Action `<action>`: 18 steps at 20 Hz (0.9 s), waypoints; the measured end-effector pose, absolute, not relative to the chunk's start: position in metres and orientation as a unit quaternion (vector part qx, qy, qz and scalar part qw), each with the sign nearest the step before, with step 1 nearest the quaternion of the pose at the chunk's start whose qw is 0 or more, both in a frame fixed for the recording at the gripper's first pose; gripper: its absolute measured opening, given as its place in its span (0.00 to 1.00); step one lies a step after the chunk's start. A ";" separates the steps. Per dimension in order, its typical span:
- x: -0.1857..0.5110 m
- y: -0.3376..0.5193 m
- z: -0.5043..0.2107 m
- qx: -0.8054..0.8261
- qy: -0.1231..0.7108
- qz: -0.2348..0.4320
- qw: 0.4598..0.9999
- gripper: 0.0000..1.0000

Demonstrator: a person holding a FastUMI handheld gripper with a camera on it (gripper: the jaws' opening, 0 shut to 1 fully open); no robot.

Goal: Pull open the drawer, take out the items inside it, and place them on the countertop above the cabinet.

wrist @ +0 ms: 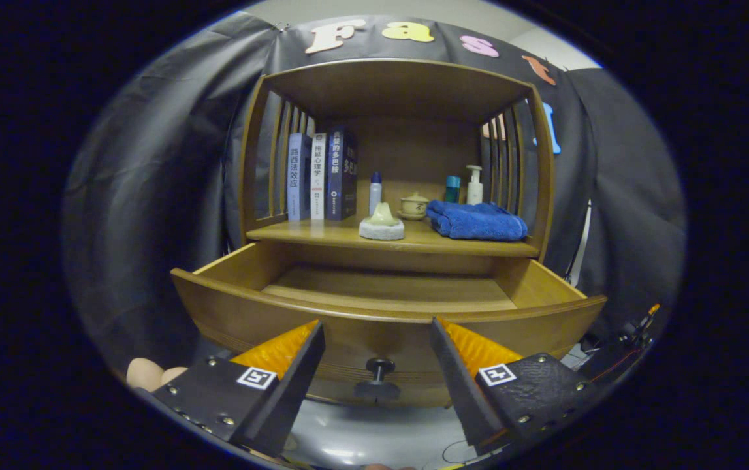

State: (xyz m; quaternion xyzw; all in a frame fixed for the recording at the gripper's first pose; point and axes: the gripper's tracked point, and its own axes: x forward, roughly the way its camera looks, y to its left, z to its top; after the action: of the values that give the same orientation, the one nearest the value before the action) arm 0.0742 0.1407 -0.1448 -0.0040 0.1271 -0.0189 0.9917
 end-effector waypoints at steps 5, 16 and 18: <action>0.075 0.140 -0.147 -0.020 0.124 -0.036 0.991 0.97; 0.096 0.137 -0.139 -0.038 0.102 -0.055 0.993 0.98; 0.105 0.137 -0.138 -0.036 0.105 -0.056 0.992 0.98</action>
State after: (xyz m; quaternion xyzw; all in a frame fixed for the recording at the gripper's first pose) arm 0.1046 0.1366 -0.1382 -0.0361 0.1051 -0.0559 0.9922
